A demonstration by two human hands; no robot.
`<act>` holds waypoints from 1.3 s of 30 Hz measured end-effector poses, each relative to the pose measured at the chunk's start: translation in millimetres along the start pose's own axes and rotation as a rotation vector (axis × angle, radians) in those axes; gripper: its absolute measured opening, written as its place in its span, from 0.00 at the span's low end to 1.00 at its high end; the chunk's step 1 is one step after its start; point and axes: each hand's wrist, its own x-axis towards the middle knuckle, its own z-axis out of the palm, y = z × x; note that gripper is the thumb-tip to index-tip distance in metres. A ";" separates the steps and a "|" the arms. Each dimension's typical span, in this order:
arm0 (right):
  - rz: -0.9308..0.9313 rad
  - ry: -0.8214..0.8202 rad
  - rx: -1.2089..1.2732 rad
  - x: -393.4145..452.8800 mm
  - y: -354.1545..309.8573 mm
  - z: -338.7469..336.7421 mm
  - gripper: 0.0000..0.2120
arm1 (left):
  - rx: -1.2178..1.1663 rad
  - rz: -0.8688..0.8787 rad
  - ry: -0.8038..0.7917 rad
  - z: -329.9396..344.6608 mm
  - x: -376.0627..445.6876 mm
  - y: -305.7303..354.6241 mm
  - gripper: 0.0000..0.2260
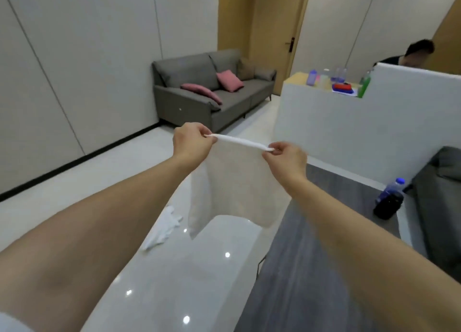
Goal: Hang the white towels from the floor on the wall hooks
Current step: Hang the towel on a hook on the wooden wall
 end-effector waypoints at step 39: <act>-1.206 -1.430 0.698 -585.3 -764.2 614.1 0.04 | 0.629 -0.644 1.303 -904.5 -235.9 -378.6 0.06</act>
